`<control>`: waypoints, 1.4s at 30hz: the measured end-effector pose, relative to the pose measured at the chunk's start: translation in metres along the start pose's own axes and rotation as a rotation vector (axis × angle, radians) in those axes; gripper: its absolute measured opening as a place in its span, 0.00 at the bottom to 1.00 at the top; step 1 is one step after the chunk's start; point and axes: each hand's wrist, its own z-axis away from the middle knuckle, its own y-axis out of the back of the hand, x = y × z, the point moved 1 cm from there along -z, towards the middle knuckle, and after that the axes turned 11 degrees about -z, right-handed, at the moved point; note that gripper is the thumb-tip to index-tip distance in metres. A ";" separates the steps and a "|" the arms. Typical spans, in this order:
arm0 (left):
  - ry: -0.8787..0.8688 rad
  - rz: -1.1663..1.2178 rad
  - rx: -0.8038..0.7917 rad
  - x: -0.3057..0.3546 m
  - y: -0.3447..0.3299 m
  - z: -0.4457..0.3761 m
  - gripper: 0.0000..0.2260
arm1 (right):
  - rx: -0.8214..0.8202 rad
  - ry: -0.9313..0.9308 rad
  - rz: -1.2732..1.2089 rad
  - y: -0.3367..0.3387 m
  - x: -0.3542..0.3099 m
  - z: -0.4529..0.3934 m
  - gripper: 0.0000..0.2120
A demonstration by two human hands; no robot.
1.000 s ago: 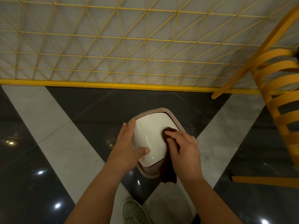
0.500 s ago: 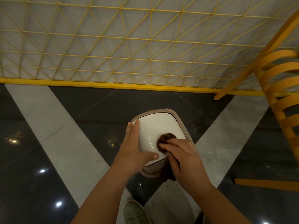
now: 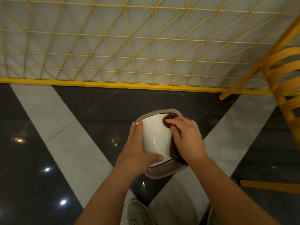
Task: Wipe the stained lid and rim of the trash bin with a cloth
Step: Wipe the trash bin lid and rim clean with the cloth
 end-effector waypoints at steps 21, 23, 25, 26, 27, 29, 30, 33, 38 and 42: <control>-0.002 0.111 -0.061 0.001 0.008 -0.002 0.42 | -0.121 0.130 0.014 0.004 0.012 0.021 0.15; 0.039 0.201 -0.038 0.003 0.012 -0.005 0.32 | -0.106 0.126 0.030 0.003 0.007 0.020 0.15; 0.052 0.180 -0.001 0.004 0.014 -0.008 0.26 | -0.150 0.196 0.129 -0.003 -0.002 0.021 0.16; 0.040 0.159 0.025 0.004 0.014 -0.009 0.23 | -0.190 0.257 0.191 -0.006 -0.006 0.024 0.18; 0.025 0.146 0.046 0.005 0.014 -0.010 0.22 | -0.238 0.318 0.246 -0.007 -0.010 0.029 0.21; 0.014 0.117 0.054 0.009 0.014 -0.011 0.21 | -0.348 0.437 0.286 -0.005 -0.015 0.046 0.23; 0.013 0.092 0.046 0.011 0.013 -0.010 0.22 | -0.411 0.502 0.282 -0.004 -0.013 0.056 0.23; 0.016 0.018 0.019 0.015 0.011 -0.010 0.22 | -0.552 0.700 0.294 0.004 -0.004 0.076 0.21; 0.009 0.063 0.027 0.014 0.010 -0.011 0.22 | -0.351 0.447 0.251 0.005 -0.007 0.045 0.22; 0.023 0.076 0.026 0.015 0.009 -0.010 0.21 | -0.371 0.453 0.211 -0.013 -0.015 0.064 0.23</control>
